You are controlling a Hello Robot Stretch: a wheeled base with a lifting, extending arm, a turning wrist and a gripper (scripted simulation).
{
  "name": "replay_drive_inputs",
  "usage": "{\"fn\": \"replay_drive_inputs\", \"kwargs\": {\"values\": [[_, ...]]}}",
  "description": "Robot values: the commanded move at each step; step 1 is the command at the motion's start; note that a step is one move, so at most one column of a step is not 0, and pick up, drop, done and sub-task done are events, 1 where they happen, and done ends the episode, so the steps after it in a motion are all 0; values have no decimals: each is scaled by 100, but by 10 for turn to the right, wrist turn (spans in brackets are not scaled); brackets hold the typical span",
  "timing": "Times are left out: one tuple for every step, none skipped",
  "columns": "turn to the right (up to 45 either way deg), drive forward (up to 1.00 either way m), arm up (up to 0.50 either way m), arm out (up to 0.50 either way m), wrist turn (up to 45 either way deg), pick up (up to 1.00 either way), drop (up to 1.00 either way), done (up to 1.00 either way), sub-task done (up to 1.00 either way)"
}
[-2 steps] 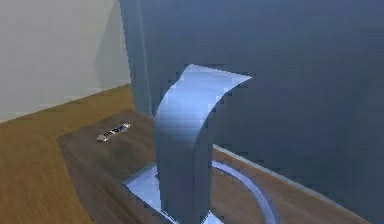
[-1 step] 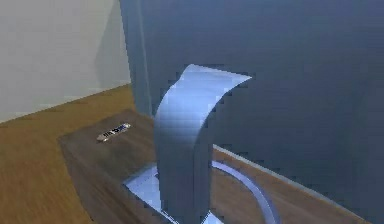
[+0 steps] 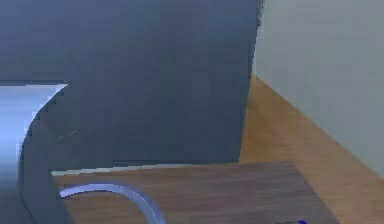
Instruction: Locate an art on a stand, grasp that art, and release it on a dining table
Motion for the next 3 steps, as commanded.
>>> {"fn": "replay_drive_inputs", "kwargs": {"values": [[450, 0, 0, 0, 0, 0, 0, 0, 0], [450, 0, 0, 0, 0, 0, 0, 0, 0], [450, 0, 0, 0, 0, 0, 0, 0, 0]]}}
